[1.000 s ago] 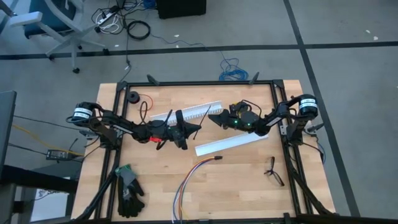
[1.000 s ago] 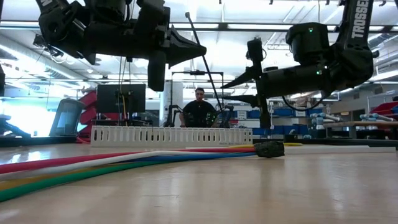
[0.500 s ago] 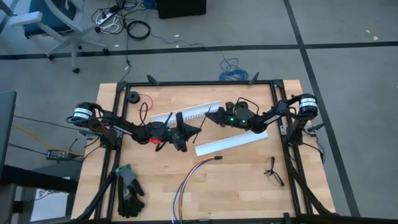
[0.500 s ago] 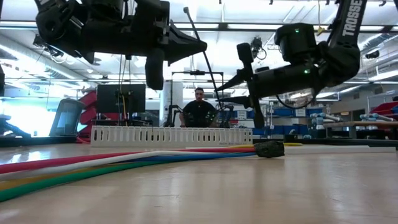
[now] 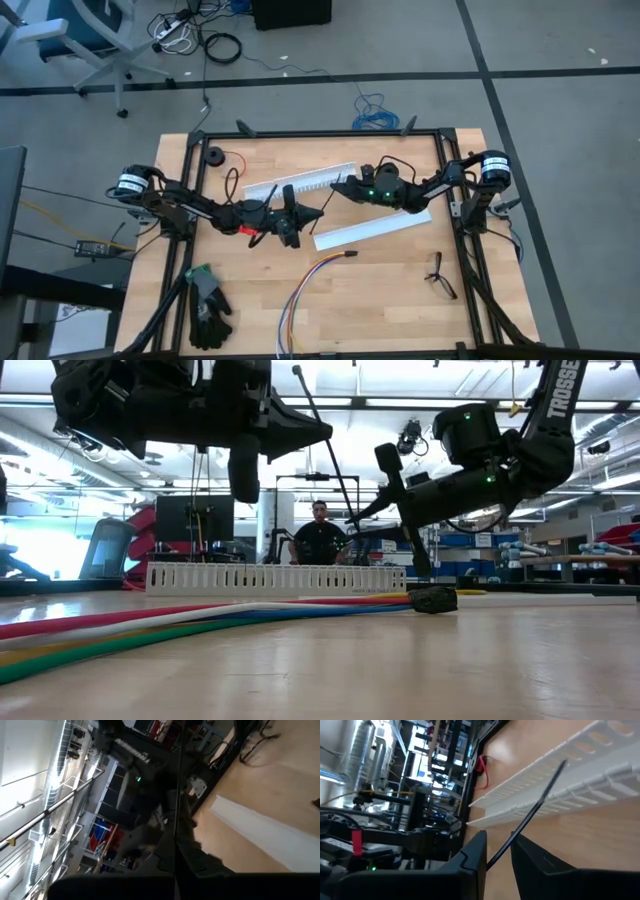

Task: Ziptie cables
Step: Wrap the cables together using the black zip tie

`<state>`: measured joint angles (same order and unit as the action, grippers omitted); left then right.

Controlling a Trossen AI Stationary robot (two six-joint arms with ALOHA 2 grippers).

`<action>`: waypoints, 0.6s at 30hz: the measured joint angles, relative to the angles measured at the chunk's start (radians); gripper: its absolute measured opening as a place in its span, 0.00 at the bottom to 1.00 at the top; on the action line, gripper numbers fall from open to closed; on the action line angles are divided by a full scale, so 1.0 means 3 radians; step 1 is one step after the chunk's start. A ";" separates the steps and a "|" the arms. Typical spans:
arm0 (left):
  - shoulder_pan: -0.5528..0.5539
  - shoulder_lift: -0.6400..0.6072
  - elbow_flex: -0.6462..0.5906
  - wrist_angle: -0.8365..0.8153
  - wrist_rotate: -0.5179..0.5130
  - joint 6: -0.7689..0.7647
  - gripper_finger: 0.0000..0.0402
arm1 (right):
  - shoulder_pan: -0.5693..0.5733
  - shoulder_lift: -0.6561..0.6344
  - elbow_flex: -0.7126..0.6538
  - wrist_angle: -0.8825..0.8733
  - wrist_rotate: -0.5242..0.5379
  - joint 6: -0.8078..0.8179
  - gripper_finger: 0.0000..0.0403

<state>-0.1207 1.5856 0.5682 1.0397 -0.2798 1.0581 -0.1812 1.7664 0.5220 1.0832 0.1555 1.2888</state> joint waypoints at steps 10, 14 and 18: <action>0.0056 0.0000 0.0000 -0.0218 0.0070 -0.1544 0.00 | -0.0037 0.0000 0.0000 -0.0019 -0.0041 -0.0719 0.01; 0.0190 0.0000 0.0000 -0.0327 0.0537 -0.2250 0.00 | -0.0037 0.0000 0.0000 -0.0099 -0.0045 -0.1031 0.00; 0.0365 0.0000 0.0001 -0.0438 0.0986 -0.2940 0.00 | 0.0010 0.0000 0.0001 -0.0103 -0.0041 -0.1478 0.00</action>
<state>-0.0112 1.5856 0.5686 0.9085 0.0159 0.1760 -0.1781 1.7664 0.5222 1.0524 0.1432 0.8454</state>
